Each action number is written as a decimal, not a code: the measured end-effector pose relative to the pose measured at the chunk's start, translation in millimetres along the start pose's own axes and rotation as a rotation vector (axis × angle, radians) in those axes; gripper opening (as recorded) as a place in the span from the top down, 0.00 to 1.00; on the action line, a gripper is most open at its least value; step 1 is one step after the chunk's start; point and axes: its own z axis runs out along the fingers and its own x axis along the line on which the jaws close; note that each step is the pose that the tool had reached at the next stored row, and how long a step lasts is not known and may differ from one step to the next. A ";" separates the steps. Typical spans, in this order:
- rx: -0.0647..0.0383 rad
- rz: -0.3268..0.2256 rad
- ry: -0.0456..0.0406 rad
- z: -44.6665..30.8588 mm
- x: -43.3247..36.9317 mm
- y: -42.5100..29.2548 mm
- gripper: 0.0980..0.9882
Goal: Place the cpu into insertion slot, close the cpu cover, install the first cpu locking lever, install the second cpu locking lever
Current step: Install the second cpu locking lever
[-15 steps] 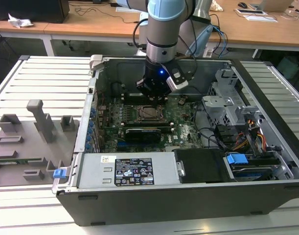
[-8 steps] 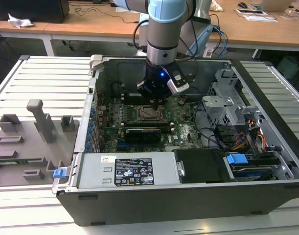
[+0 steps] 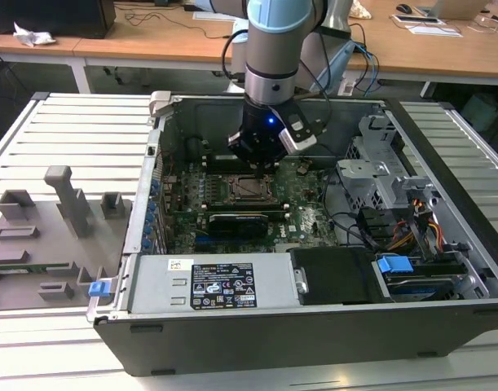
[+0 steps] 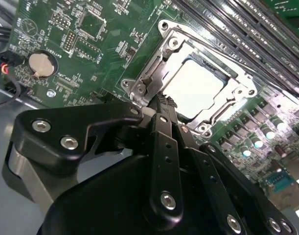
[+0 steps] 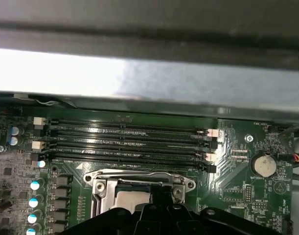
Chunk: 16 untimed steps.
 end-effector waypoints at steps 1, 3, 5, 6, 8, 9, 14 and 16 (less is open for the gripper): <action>0.000 0.000 0.0001 -2.6 0.0 0.0 0.99; 0.000 0.000 -0.0002 -3.3 -0.1 -0.4 0.99; 0.000 0.000 0.0001 -3.5 0.1 -2.5 0.99; 0.000 0.000 0.0001 -3.6 0.2 -3.9 0.99; 0.000 0.000 0.0000 -3.7 0.3 -6.0 0.99; 0.000 0.000 0.0001 -3.7 0.4 -7.0 0.99; 0.000 0.000 0.0001 -7.5 0.5 -8.6 0.99; 0.000 0.000 0.0001 -12.2 0.4 -8.5 0.99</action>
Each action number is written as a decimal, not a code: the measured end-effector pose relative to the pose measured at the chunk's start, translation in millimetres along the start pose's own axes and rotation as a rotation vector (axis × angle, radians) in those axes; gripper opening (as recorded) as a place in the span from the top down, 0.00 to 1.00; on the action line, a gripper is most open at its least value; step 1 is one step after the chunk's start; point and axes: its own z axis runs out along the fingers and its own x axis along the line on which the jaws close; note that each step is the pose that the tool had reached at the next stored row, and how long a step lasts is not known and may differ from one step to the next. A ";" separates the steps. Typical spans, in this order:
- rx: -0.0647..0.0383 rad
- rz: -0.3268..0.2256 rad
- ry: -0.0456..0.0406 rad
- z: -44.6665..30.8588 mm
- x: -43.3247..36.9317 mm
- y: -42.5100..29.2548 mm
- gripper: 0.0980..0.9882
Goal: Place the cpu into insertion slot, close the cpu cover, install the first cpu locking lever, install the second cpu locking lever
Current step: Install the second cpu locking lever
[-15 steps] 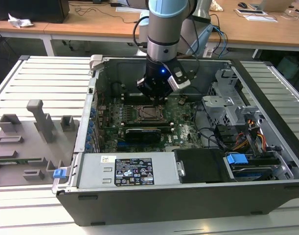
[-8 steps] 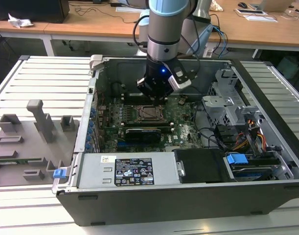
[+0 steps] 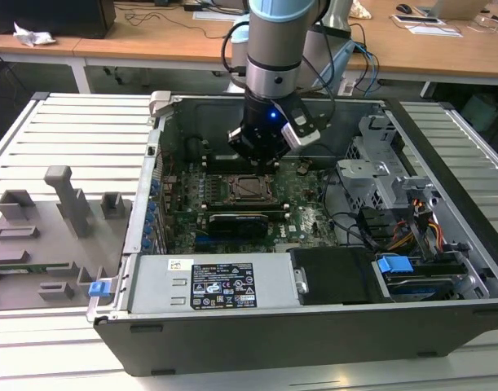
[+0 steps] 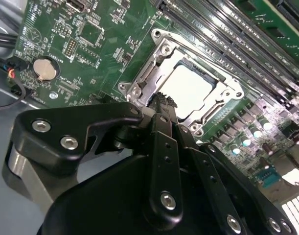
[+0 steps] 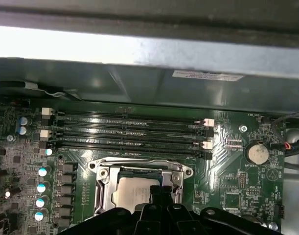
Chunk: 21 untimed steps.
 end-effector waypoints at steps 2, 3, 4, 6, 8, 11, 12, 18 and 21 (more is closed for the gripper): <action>0.000 0.000 -0.0001 -2.7 -0.1 -0.9 0.99; 0.000 0.000 -0.0001 -2.8 0.0 -1.8 0.99; 0.000 0.000 0.0000 -2.9 0.1 -2.9 0.99; 0.000 0.000 0.0000 -3.2 0.6 -9.0 0.99; 0.000 0.000 0.0000 -3.5 1.0 -16.7 0.99; 0.000 0.000 0.0000 -3.9 1.5 -23.9 0.99; 0.000 0.000 0.0000 -4.0 1.5 -24.9 0.99; -0.001 0.000 0.0000 -7.2 2.3 -39.1 0.99; -0.012 0.000 0.0047 -7.0 2.8 -46.3 0.99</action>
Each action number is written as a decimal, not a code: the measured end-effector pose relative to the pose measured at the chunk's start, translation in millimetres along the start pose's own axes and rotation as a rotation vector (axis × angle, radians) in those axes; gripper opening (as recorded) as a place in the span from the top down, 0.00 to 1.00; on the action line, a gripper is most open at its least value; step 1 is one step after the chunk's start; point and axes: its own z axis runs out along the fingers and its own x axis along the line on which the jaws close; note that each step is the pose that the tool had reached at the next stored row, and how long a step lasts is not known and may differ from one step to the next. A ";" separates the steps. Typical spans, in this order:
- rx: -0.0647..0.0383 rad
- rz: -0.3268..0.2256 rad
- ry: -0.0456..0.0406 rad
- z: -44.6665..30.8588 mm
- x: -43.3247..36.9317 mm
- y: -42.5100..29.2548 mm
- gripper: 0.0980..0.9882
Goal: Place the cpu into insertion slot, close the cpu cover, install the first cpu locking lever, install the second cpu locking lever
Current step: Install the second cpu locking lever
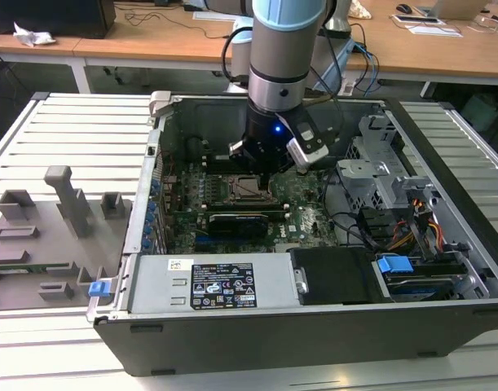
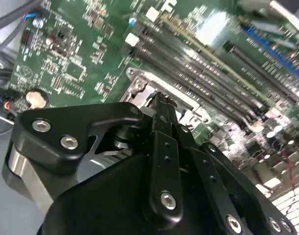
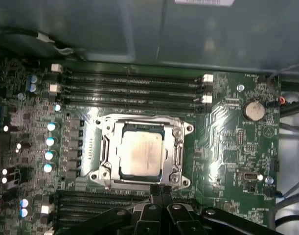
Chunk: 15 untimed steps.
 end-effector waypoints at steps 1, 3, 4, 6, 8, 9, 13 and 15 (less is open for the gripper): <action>-0.010 0.000 0.0015 -0.1 0.1 -1.8 0.99; -0.029 0.001 0.0021 -0.1 0.4 -5.4 0.99; -0.037 0.001 0.0017 -0.1 0.8 -9.5 0.99; -0.040 0.001 0.0015 -0.2 5.3 -14.1 0.99; -0.041 0.000 0.0014 -0.1 15.3 -14.6 0.99; -0.042 0.000 0.0013 0.0 19.4 -14.5 0.99; -0.044 0.000 0.0012 4.7 36.4 -13.9 0.99; -0.044 -0.001 0.0014 7.7 38.7 -13.9 0.99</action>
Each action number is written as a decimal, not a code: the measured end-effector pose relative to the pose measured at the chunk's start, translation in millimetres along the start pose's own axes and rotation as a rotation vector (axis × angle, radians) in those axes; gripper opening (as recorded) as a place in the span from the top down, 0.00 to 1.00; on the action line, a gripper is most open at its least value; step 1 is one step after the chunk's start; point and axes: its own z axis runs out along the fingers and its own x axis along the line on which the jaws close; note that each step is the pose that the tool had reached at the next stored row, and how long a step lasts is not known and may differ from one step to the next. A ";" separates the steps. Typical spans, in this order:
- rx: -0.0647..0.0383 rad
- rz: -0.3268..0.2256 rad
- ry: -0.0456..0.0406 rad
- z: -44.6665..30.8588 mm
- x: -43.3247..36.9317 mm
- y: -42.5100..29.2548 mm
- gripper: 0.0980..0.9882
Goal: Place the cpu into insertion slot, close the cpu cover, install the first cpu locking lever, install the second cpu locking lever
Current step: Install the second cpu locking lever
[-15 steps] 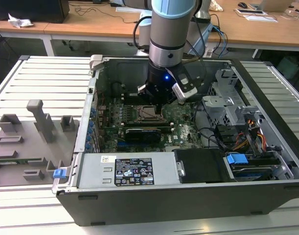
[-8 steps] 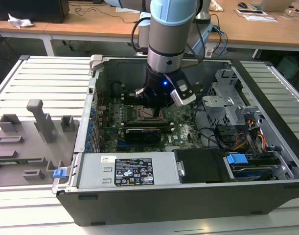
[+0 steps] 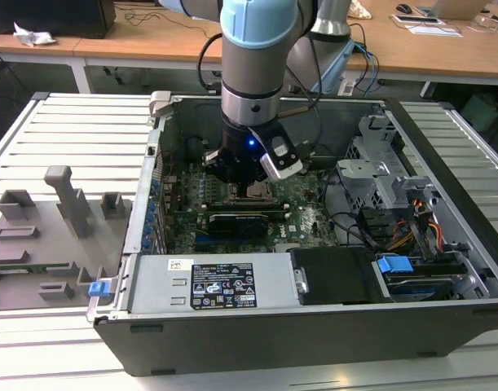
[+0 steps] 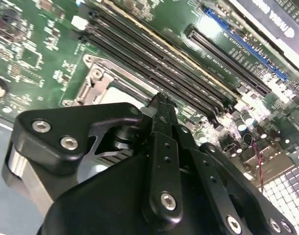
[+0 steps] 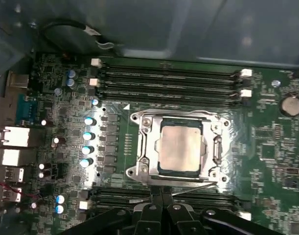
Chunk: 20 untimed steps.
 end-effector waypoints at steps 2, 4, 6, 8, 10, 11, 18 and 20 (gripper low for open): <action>-0.006 -0.001 -0.0001 4.5 2.2 -0.7 0.99; -0.022 -0.001 -0.0013 5.2 3.1 -2.0 0.99; -0.034 0.000 -0.0021 5.3 5.6 -3.5 0.99; -0.041 0.000 -0.0024 5.9 8.9 -4.9 0.99; -0.048 -0.001 -0.0029 7.1 12.8 -8.7 0.99; -0.052 0.000 -0.0032 7.0 14.6 -10.3 0.99; -0.101 0.000 -0.0063 11.5 20.0 -13.6 0.99; -0.103 0.000 -0.0064 13.8 20.4 -14.0 0.99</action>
